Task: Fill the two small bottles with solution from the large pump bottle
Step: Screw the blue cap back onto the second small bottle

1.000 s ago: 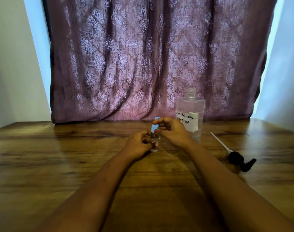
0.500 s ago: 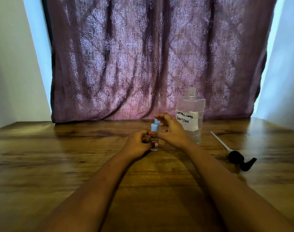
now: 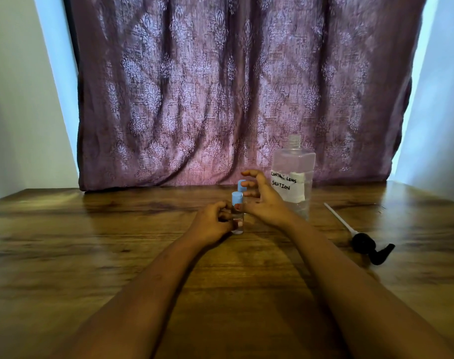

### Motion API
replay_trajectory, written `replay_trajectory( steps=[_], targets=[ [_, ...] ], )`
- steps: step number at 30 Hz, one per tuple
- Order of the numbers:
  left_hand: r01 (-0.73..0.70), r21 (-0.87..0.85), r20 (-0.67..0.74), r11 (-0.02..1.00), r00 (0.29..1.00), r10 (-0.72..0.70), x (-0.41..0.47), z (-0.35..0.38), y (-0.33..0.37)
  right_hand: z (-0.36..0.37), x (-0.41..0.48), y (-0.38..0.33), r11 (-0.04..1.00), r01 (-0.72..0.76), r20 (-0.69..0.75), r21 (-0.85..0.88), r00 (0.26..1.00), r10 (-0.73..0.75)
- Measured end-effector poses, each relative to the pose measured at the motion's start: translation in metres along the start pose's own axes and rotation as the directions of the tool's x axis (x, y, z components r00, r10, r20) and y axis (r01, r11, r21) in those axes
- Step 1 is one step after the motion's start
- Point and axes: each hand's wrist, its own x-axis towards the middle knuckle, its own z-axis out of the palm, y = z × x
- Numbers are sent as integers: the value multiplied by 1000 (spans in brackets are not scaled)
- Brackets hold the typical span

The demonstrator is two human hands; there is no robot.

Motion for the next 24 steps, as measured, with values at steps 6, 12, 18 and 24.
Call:
replay_trajectory(
  steps=[6, 12, 18, 24],
  targets=[
    [-2, 11, 6, 1000, 1000, 2, -3, 0, 4, 5, 1, 4, 996, 38, -60, -79, 997, -43],
    [11, -4, -11, 1000, 1000, -11, -2, 0, 1, 1, 1, 5, 999, 29, -62, -34, 998, -31],
    [34, -15, 19, 999, 999, -34, -4, 0, 5, 4, -1, 2, 998, 35, -14, -44, 999, -35],
    [24, -9, 22, 1000, 999, -24, -5, 2, 7, 4, 2, 7, 996, 27, -86, -81, 996, -34]
  ],
)
